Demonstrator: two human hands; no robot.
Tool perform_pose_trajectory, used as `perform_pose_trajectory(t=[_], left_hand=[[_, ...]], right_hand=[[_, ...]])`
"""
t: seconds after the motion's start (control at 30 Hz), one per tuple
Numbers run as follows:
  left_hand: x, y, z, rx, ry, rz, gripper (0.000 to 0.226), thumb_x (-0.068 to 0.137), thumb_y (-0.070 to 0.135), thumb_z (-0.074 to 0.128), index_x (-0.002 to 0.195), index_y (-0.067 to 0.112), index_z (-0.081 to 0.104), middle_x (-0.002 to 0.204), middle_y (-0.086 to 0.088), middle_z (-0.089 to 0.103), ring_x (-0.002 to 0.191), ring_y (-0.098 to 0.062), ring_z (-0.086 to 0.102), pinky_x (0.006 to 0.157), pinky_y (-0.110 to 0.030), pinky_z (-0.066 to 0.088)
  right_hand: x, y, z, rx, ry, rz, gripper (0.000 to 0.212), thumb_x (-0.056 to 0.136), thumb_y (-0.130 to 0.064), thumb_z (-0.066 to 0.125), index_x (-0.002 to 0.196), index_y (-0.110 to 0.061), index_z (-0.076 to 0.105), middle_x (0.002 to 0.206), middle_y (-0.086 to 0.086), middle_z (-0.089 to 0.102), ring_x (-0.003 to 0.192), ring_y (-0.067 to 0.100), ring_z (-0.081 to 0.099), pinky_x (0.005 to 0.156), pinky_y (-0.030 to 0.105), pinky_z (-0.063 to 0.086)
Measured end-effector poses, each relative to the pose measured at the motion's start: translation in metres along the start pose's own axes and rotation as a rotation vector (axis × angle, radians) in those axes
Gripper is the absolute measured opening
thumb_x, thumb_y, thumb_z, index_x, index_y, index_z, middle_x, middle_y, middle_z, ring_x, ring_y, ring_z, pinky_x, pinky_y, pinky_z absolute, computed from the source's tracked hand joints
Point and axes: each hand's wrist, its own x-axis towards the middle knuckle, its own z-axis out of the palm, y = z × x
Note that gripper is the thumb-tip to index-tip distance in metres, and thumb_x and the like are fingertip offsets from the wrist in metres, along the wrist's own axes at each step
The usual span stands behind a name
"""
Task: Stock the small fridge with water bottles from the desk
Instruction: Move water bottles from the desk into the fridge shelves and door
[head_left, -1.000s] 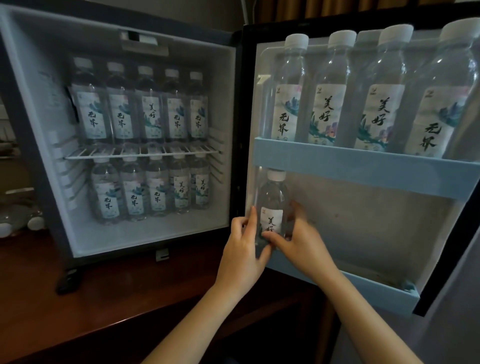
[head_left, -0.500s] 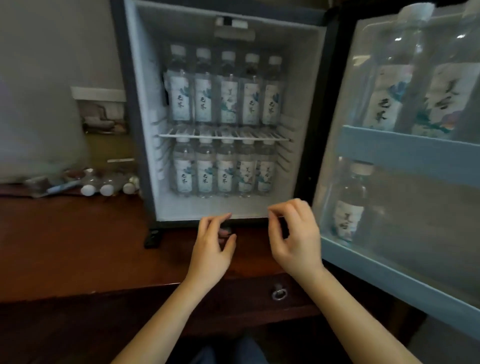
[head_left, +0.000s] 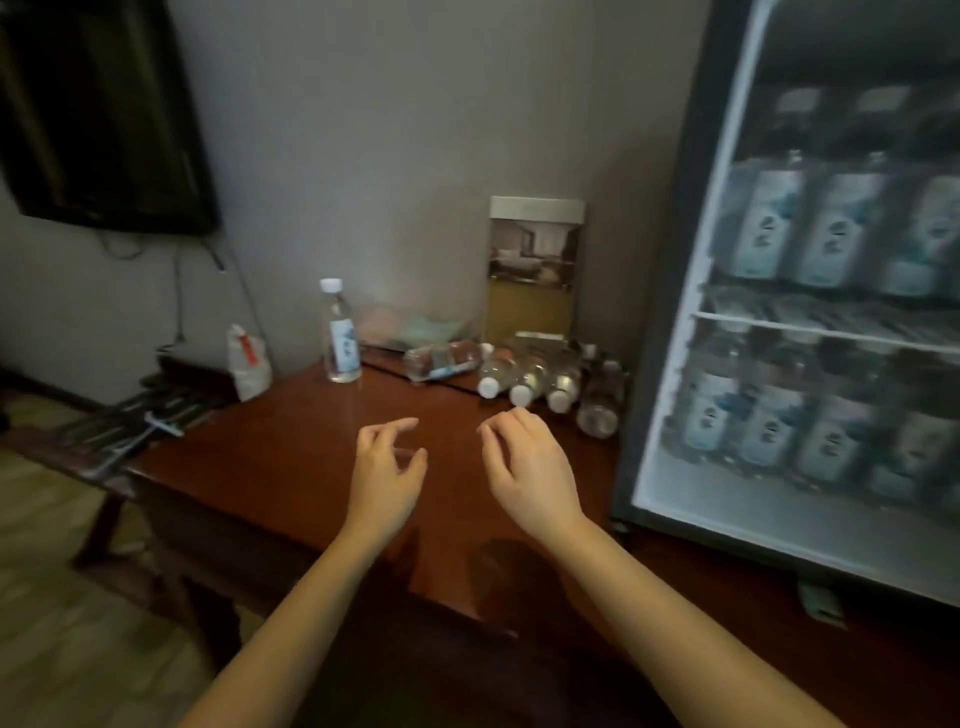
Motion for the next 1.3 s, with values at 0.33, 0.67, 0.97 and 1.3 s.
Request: perform_pose_trajectory(t=[0.33, 0.67, 0.97, 1.3], left_hand=[[0.199, -0.114, -0.009, 0.016, 0.179, -0.483, 0.081, 0.08, 0.025, 0.072, 0.143, 0.008, 0.024, 0.146, -0.018, 0.027, 0.129, -0.036, 0.039, 0.105, -0.039, 0.035], [0.294, -0.185, 0.03, -0.339, 0.229, -0.492, 0.103, 0.075, 0.014, 0.076, 0.149, 0.016, 0.003, 0.152, -0.013, 0.026, 0.135, -0.033, 0.033, 0.11, -0.048, 0.032], [0.239, -0.169, 0.012, -0.041, 0.138, -0.355, 0.057, 0.072, 0.031, 0.078, 0.119, 0.016, 0.05, 0.122, -0.008, 0.06, 0.108, -0.026, 0.06, 0.089, -0.045, 0.051], [0.089, -0.083, -0.055, -0.201, -0.287, -0.314, 0.044, 0.072, 0.012, 0.076, 0.106, 0.029, 0.054, 0.108, 0.005, 0.065, 0.098, -0.01, 0.064, 0.073, -0.02, 0.053]], right_hand=[[0.146, 0.037, 0.153, 0.169, -0.31, 0.305, 0.029, 0.099, -0.031, 0.039, 0.1, -0.008, 0.057, 0.103, 0.014, 0.063, 0.1, 0.031, 0.058, 0.072, 0.033, 0.038], [0.157, 0.085, 0.195, -0.163, -0.609, 0.157, 0.06, 0.092, -0.06, 0.035, 0.136, -0.02, 0.039, 0.114, 0.004, 0.062, 0.102, 0.023, 0.06, 0.072, 0.032, 0.047], [0.141, 0.081, 0.178, 0.068, -0.787, 0.283, 0.075, 0.088, -0.064, 0.039, 0.148, -0.024, 0.017, 0.147, 0.002, 0.04, 0.131, 0.021, 0.042, 0.104, 0.036, 0.04], [0.083, 0.003, 0.094, 0.334, -0.676, 0.34, 0.072, 0.09, -0.044, 0.054, 0.148, -0.032, 0.013, 0.143, 0.002, 0.044, 0.128, 0.014, 0.045, 0.102, 0.024, 0.037]])
